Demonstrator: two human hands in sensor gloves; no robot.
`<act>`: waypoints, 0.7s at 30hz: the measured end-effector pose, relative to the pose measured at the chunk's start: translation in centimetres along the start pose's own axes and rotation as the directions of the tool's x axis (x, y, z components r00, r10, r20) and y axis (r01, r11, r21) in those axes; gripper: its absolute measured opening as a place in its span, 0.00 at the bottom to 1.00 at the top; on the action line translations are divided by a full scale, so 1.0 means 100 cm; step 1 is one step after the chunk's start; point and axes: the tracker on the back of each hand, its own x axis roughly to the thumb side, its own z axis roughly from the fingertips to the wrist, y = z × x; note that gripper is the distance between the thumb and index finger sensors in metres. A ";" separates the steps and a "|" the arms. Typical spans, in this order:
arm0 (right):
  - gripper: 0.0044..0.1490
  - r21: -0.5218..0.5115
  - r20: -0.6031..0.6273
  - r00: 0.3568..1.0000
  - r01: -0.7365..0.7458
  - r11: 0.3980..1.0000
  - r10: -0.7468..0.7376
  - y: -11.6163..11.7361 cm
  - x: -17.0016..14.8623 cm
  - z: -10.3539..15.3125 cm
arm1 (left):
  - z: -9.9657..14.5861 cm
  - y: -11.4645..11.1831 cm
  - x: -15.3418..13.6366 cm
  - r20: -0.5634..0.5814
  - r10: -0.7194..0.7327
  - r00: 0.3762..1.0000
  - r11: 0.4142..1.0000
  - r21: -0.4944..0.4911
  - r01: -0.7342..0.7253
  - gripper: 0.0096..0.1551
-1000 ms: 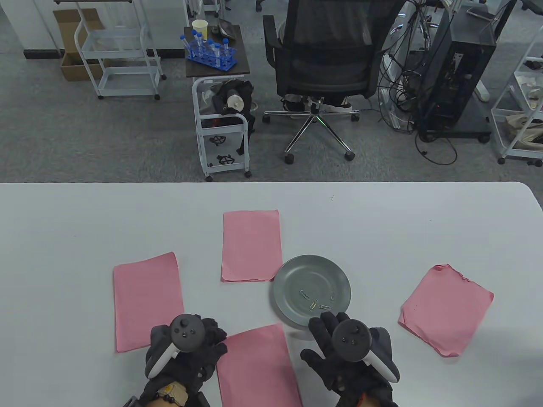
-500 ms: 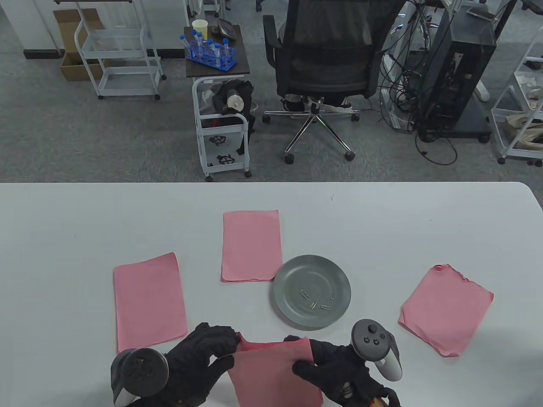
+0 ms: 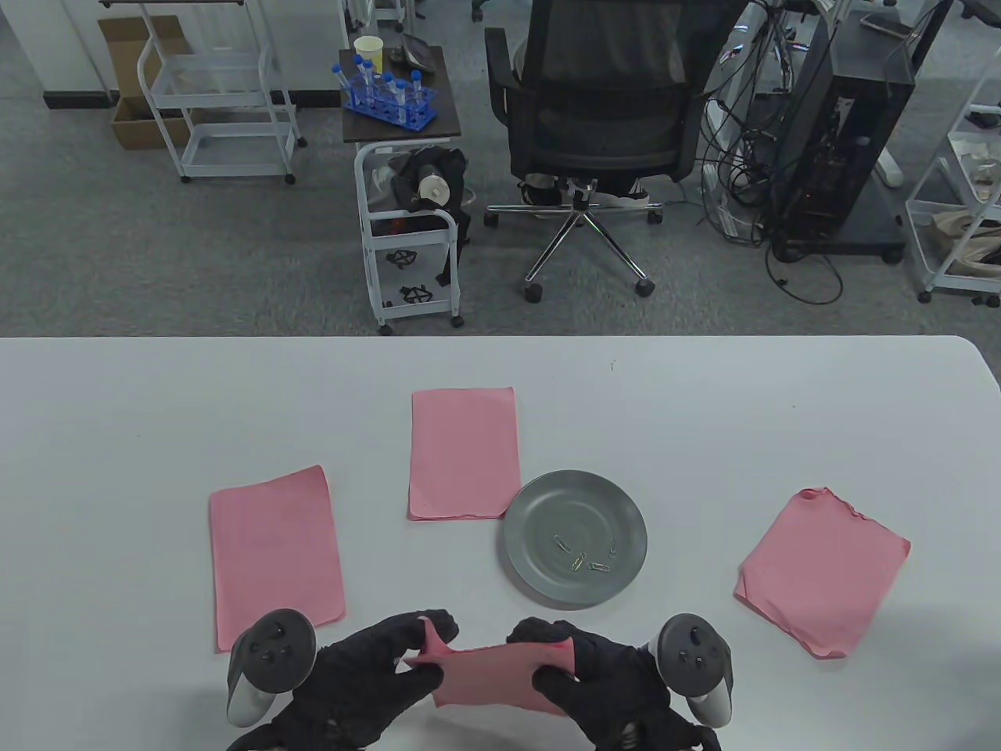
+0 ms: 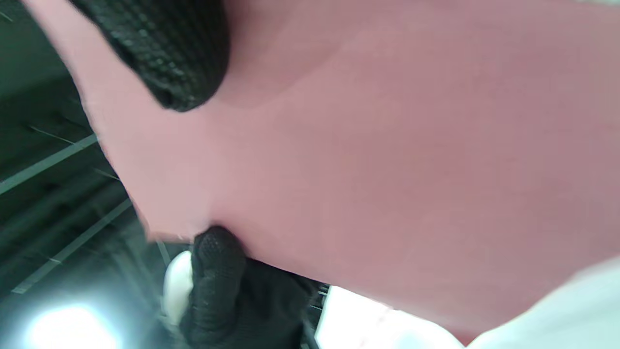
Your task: Pinch and push to attach paper clips
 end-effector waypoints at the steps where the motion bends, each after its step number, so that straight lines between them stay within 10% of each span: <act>1: 0.38 0.012 -0.039 0.999 -0.026 1.000 0.026 -0.002 -0.006 -0.001 | -0.001 -0.001 -0.006 -0.029 -0.029 0.999 1.000 0.009 0.030 0.29; 12: 0.27 -0.113 0.086 0.991 -0.087 0.990 0.097 -0.013 0.024 0.011 | 0.009 0.000 0.023 0.120 -0.090 0.989 0.988 0.138 0.073 0.23; 17: 0.31 0.074 -0.128 0.981 -0.137 0.988 0.146 -0.009 -0.009 -0.001 | 0.000 -0.002 0.004 -0.026 -0.286 0.958 0.958 0.023 0.287 0.24; 21: 0.30 0.054 -0.076 0.989 -0.126 0.991 0.130 -0.009 0.000 0.000 | 0.006 0.002 0.018 0.039 -0.228 0.973 0.970 0.099 0.223 0.23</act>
